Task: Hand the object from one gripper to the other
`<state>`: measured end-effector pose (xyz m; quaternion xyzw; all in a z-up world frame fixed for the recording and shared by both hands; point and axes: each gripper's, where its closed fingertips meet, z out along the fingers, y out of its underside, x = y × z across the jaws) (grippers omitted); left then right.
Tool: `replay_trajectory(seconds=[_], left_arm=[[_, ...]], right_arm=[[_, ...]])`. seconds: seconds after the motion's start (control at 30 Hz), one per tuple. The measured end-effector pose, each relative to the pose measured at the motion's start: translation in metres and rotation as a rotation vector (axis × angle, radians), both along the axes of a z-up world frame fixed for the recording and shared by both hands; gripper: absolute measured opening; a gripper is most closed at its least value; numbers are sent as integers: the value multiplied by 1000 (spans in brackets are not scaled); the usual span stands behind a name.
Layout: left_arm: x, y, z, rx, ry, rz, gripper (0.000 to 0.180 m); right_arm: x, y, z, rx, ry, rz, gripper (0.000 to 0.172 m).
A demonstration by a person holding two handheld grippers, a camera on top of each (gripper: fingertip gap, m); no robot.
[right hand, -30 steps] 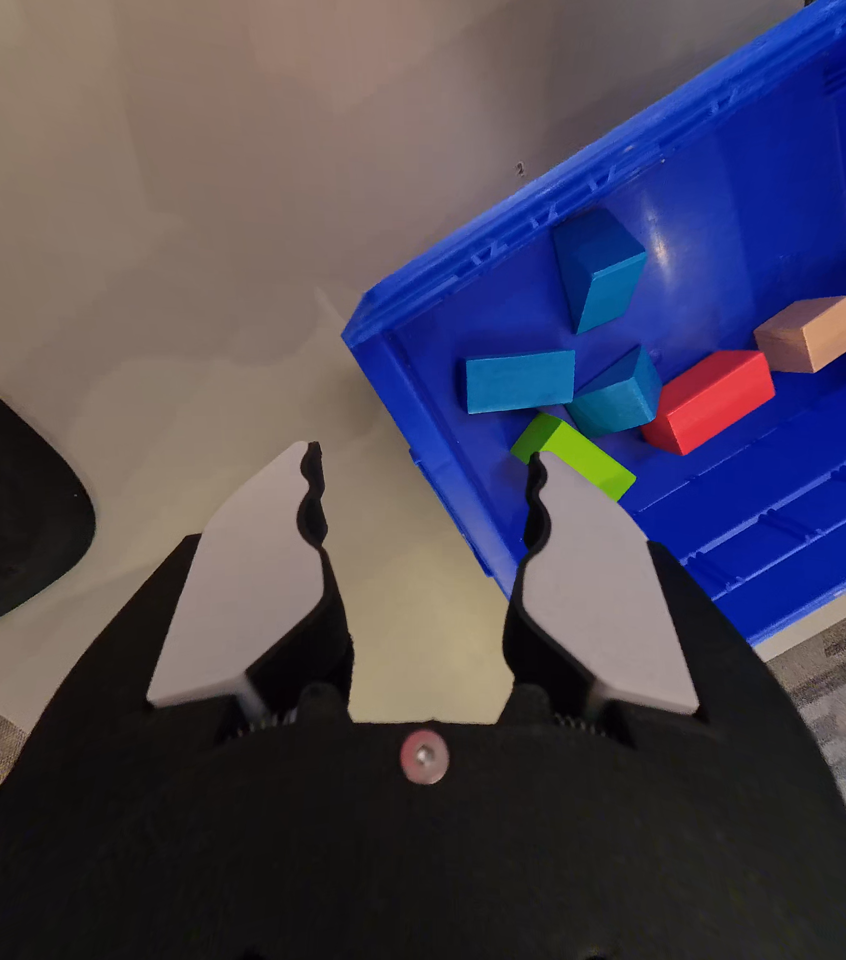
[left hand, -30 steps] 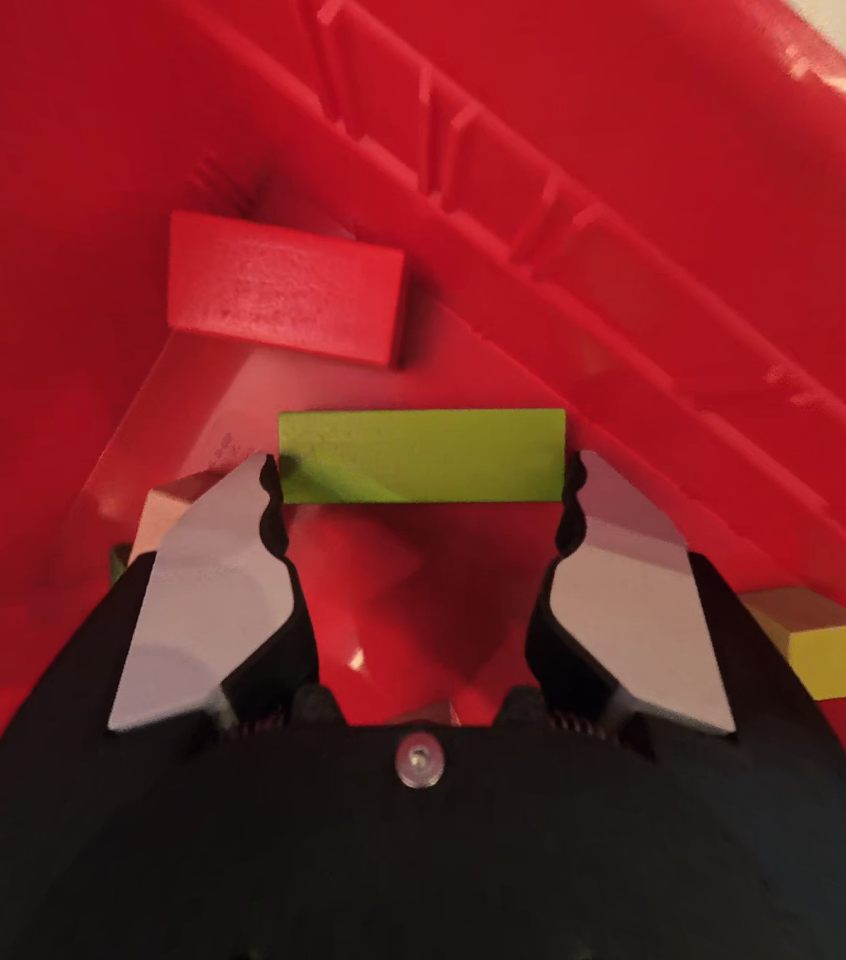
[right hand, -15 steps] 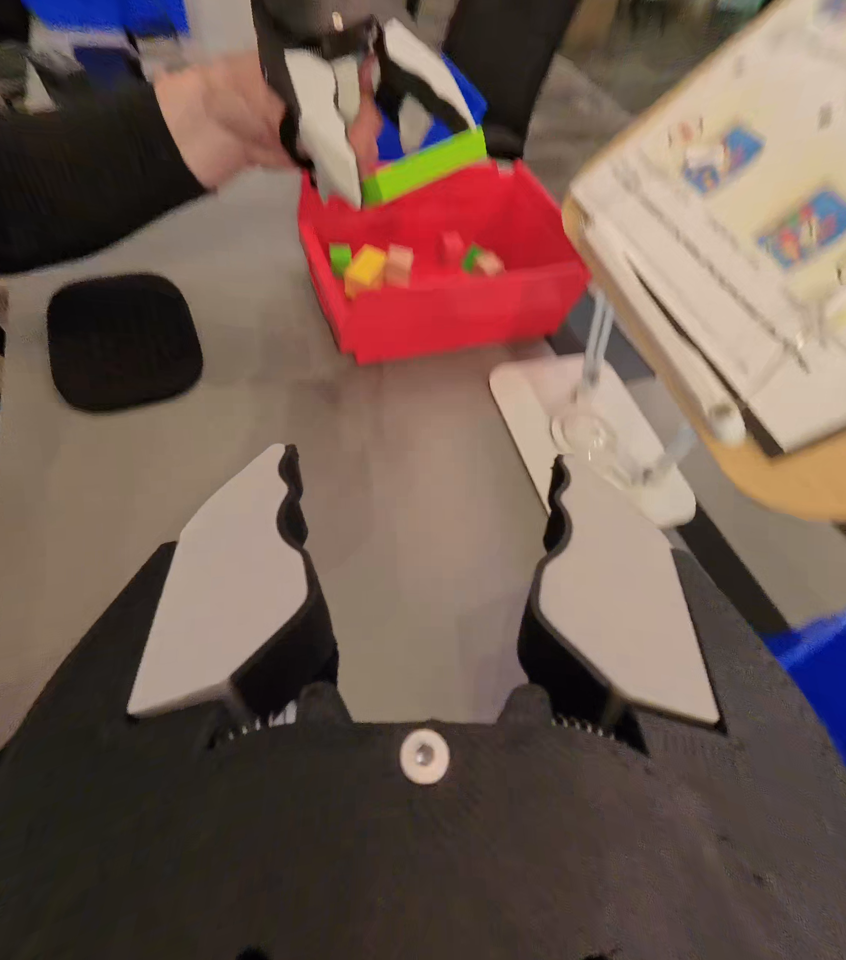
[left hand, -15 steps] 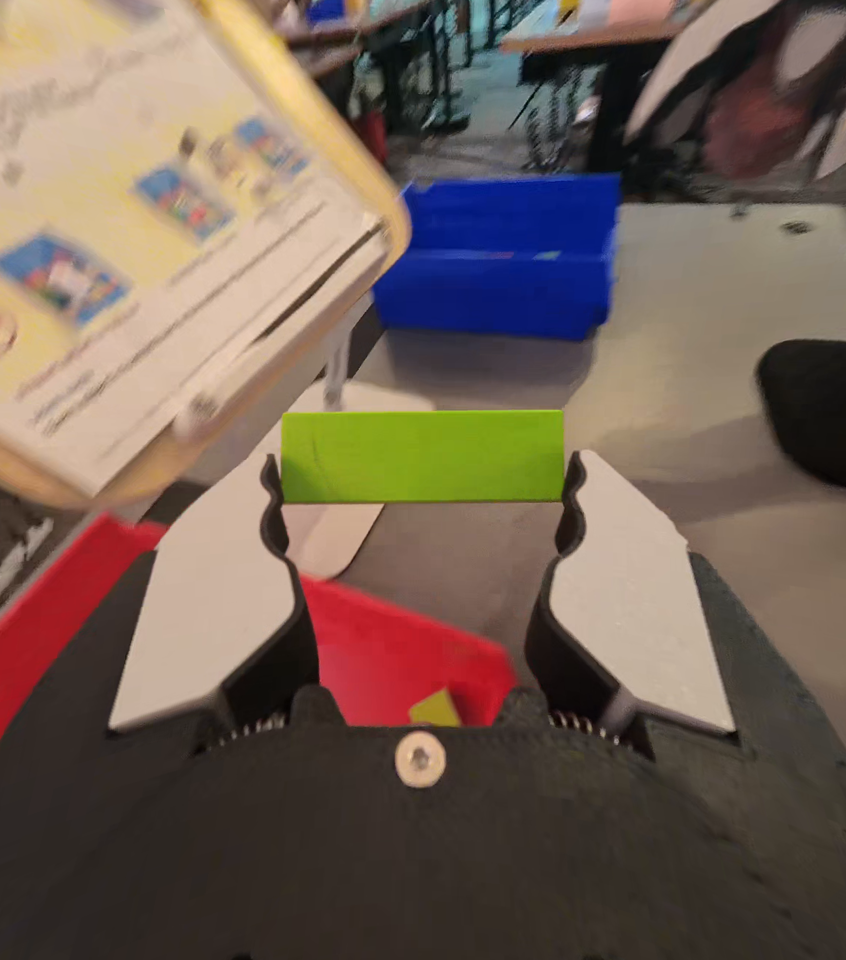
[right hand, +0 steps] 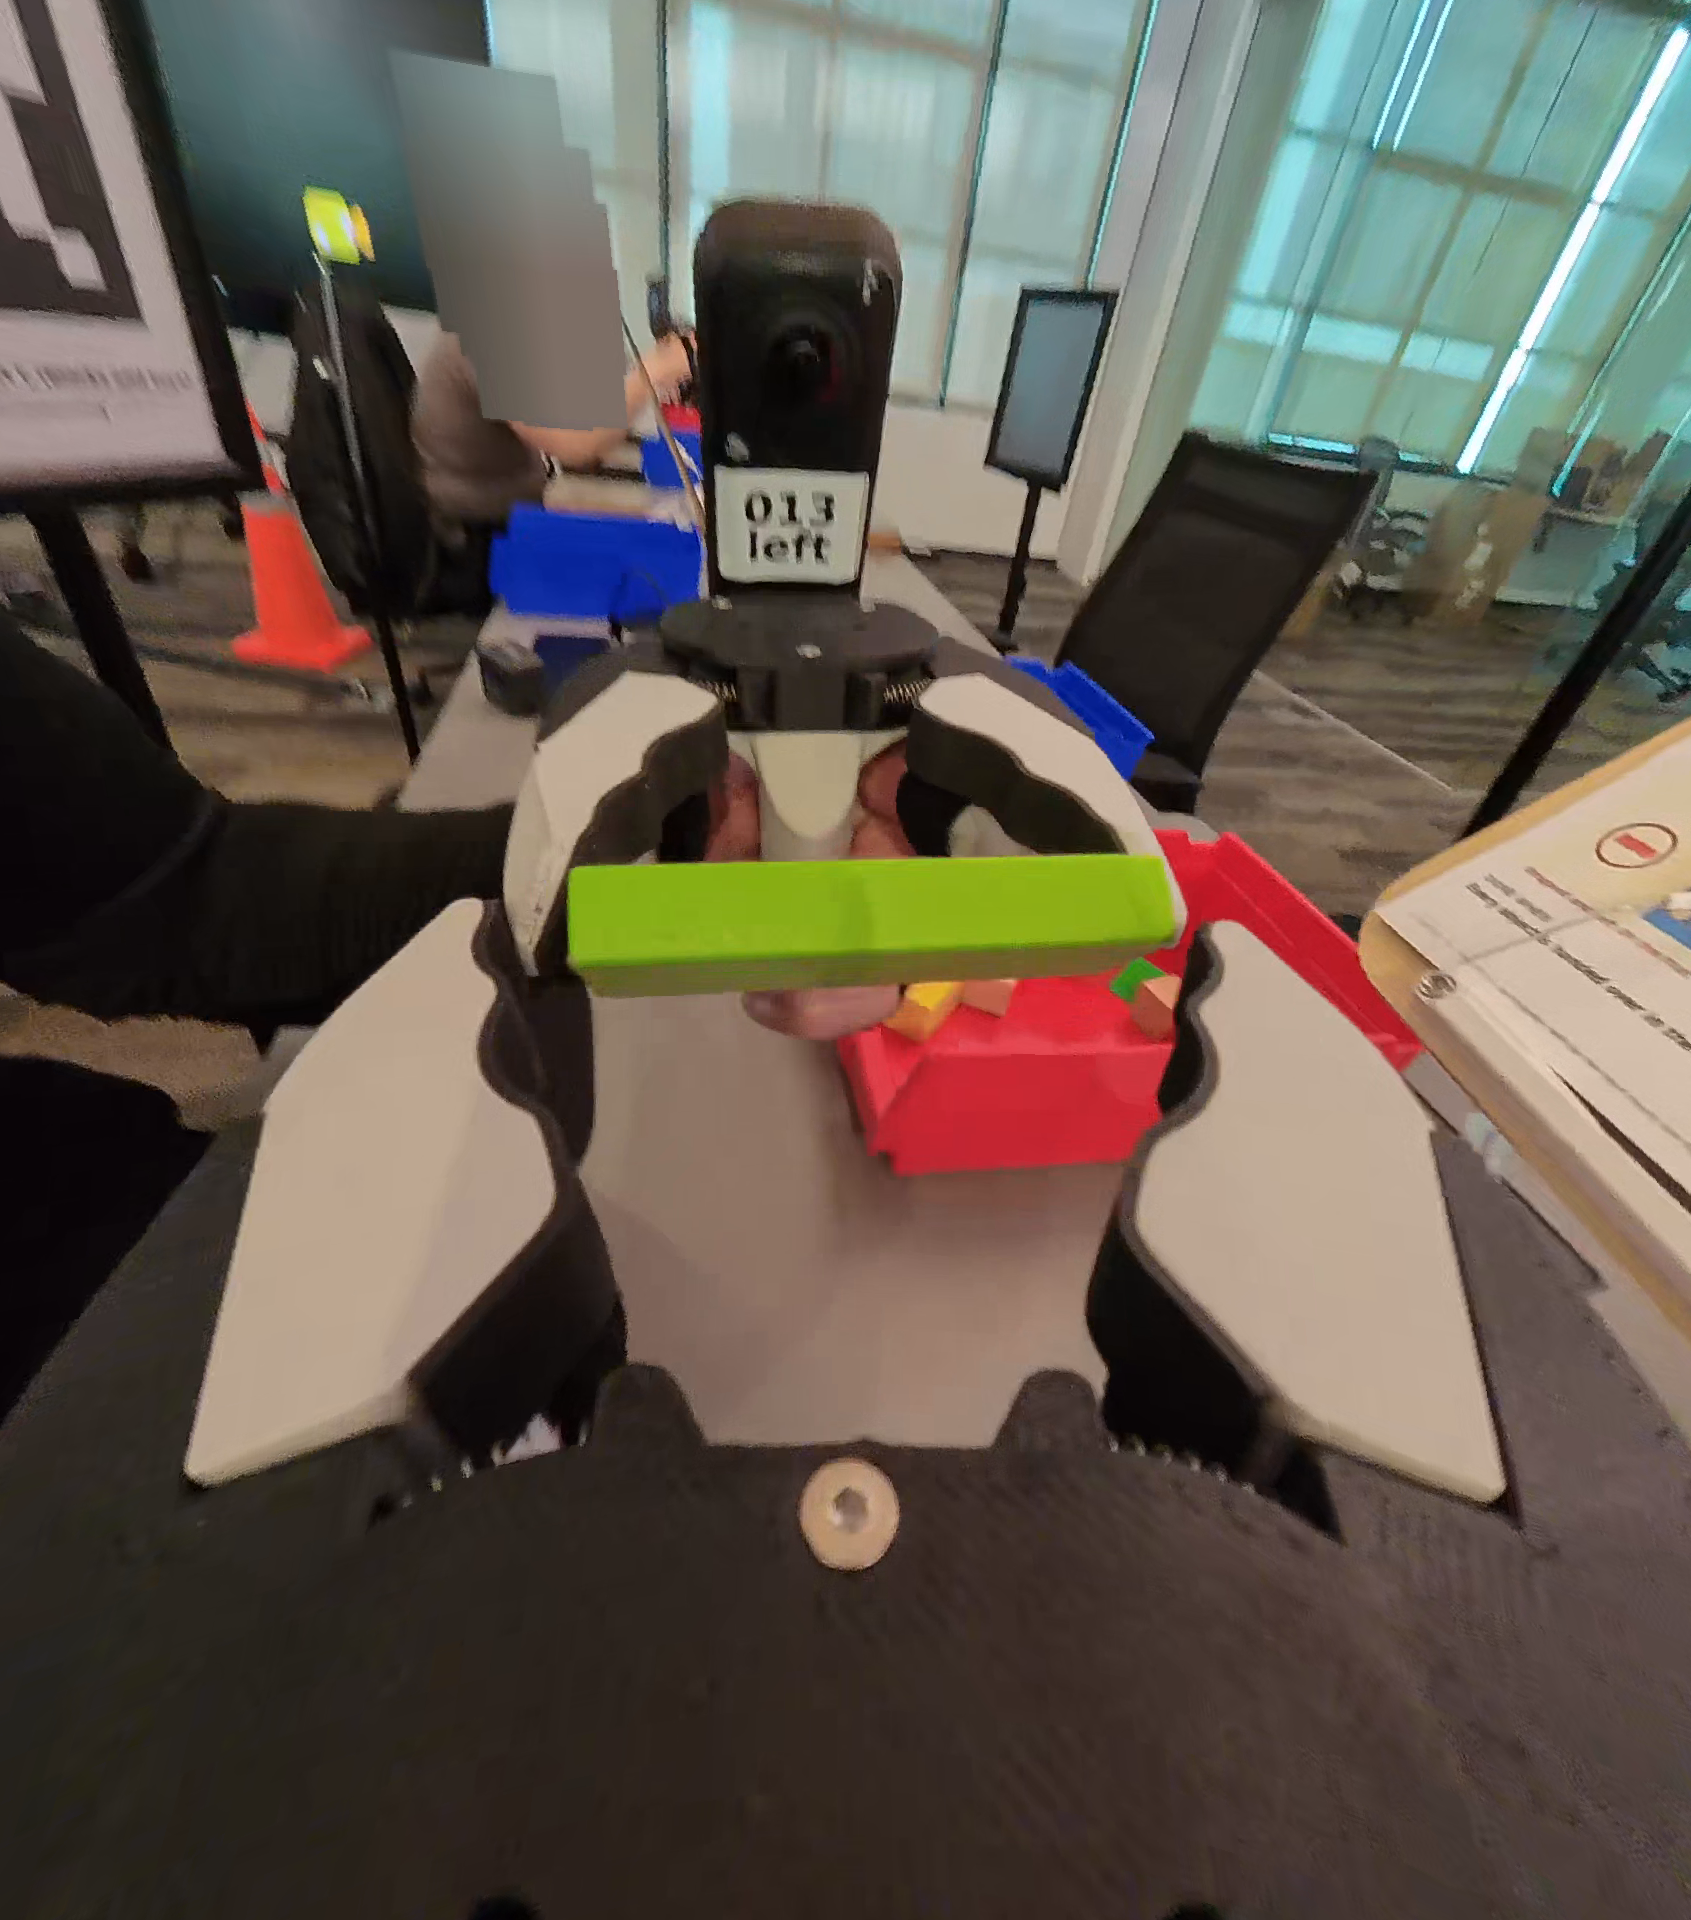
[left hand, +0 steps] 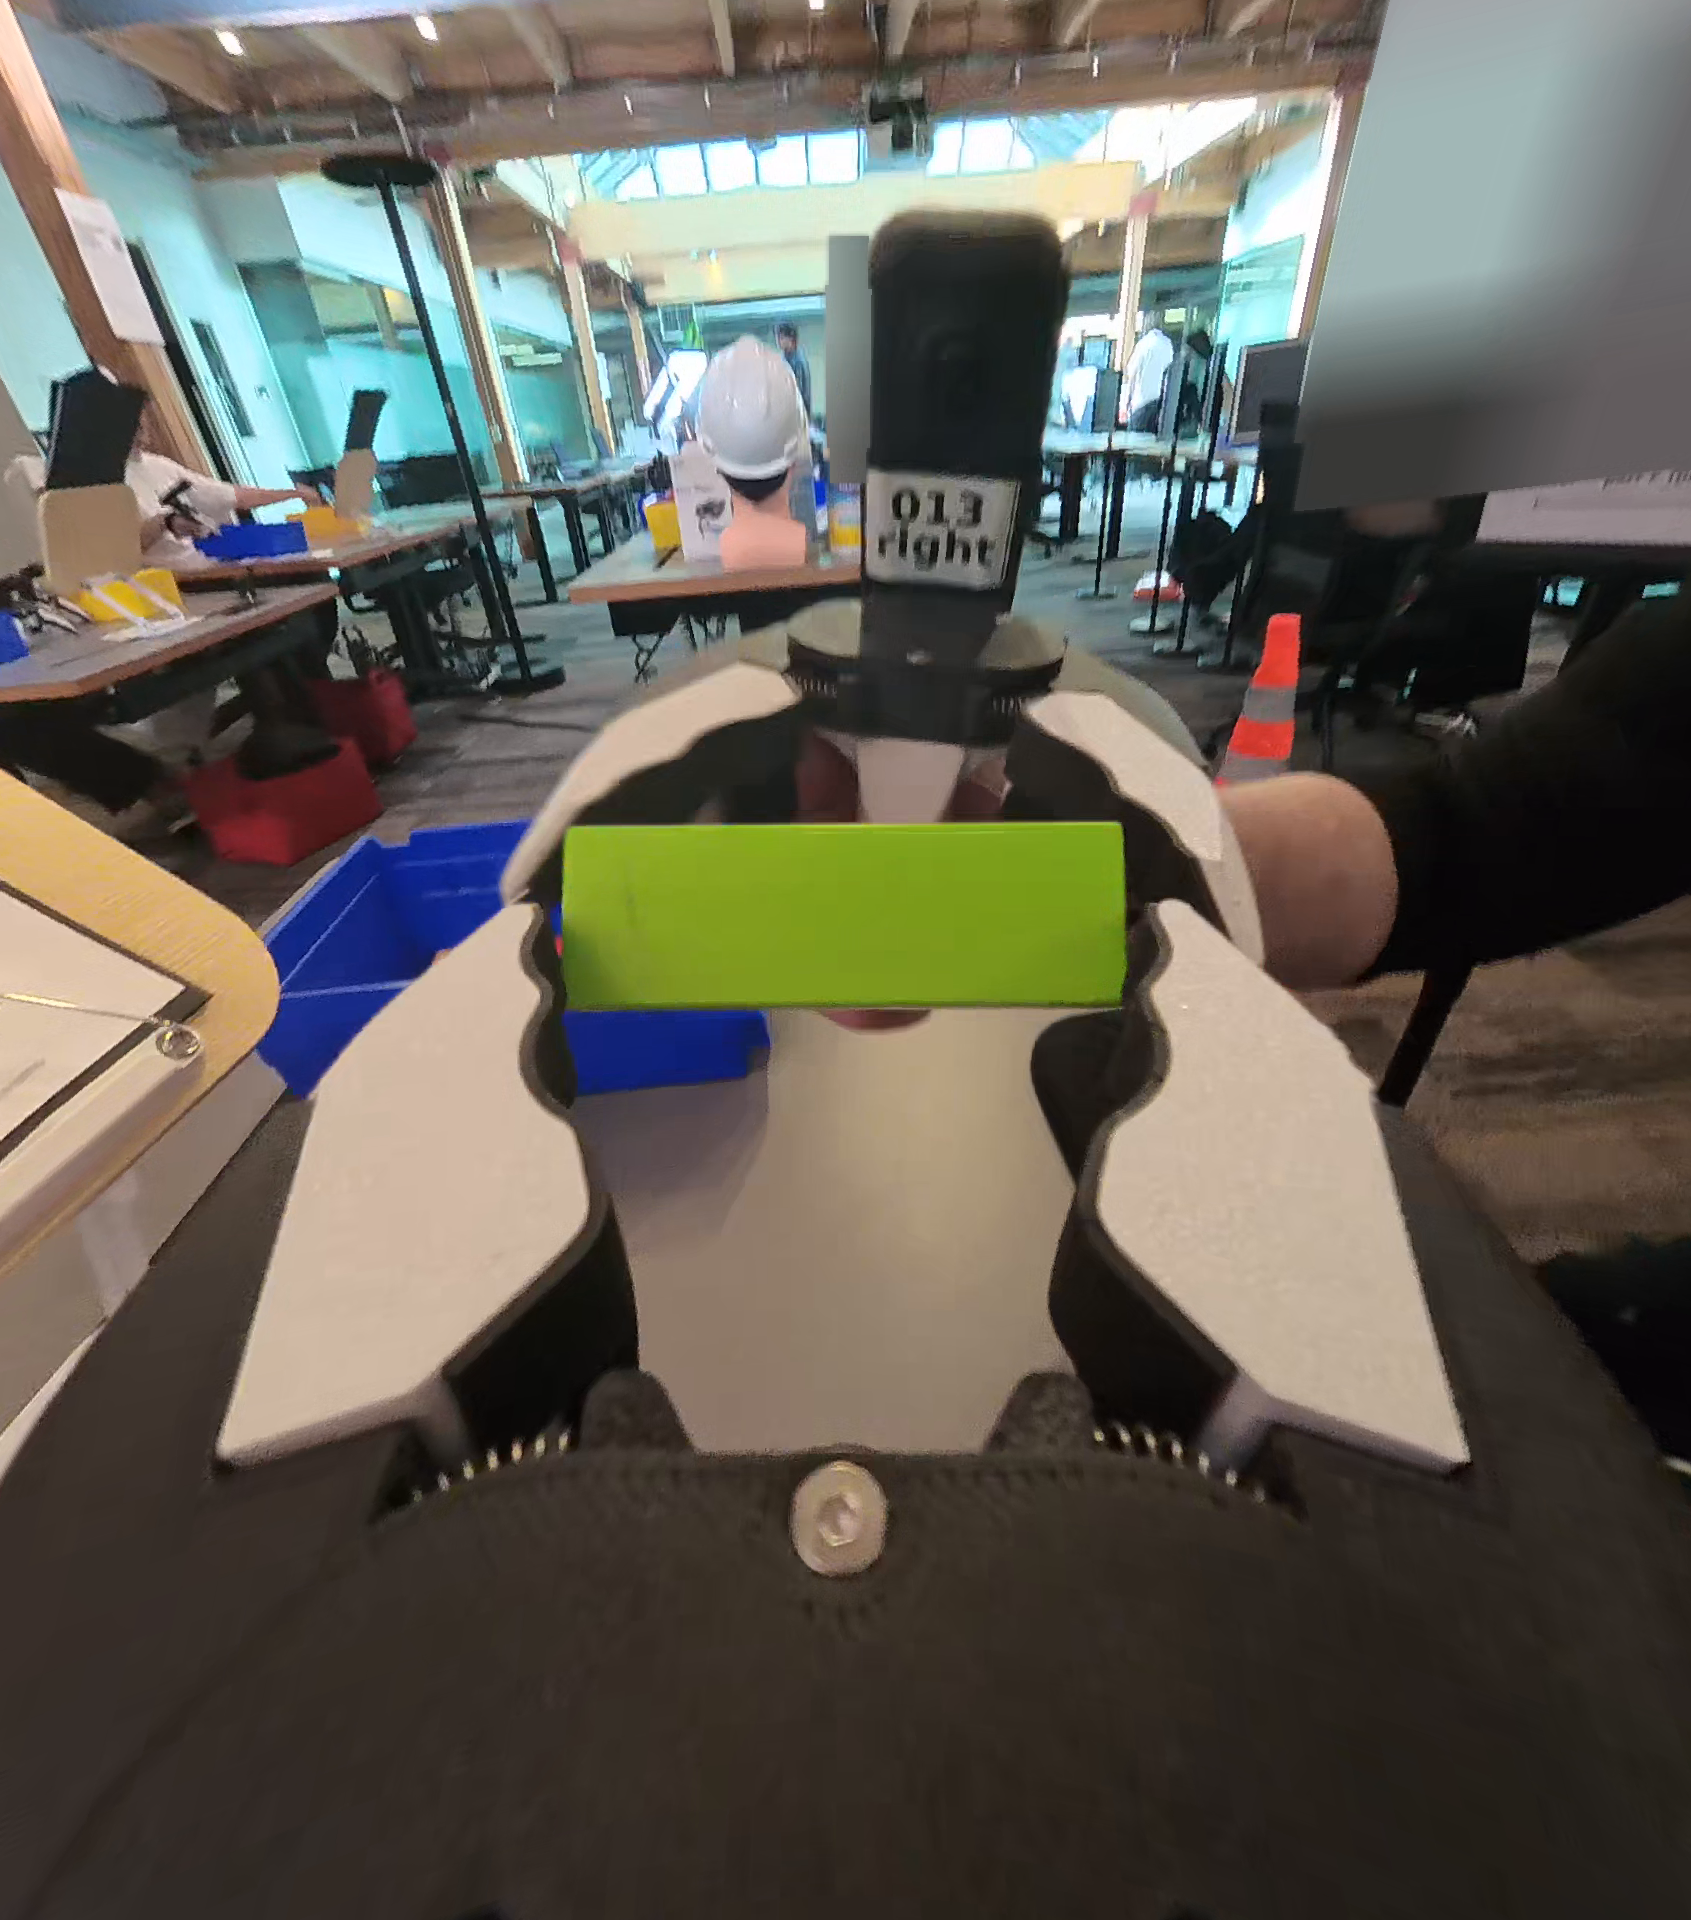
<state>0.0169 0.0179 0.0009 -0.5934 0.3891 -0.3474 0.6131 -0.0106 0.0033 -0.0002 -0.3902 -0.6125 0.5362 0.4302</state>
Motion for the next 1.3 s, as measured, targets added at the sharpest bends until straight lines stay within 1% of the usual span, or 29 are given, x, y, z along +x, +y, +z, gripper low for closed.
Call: replay_trajectory(seconds=[0.17,0.27,0.3,0.4,0.53,0.67,0.83,1.0,1.3], left_arm=[[7,-4,15,6,-138,-61,102],[11,-2,18,8,-186,-68,102],[13,-2,17,11,-183,-75,102],[18,-1,17,15,-200,-73,102],[27,2,12,9,-172,-74,102],[28,4,10,1,-157,-73,102],[34,4,8,23,-80,-64,102],[38,5,5,18,-26,-65,101],[41,5,8,15,-17,-71,102]], right_arm=[[12,1,18,-168,150,57,107],[17,3,24,-200,219,38,105],[19,4,26,-205,241,30,96],[22,5,27,-198,254,15,96],[27,6,28,-197,255,8,95],[29,9,23,-216,208,11,96],[32,7,22,-178,185,1,99],[35,7,20,-151,176,1,99],[40,7,24,-155,199,2,98]])
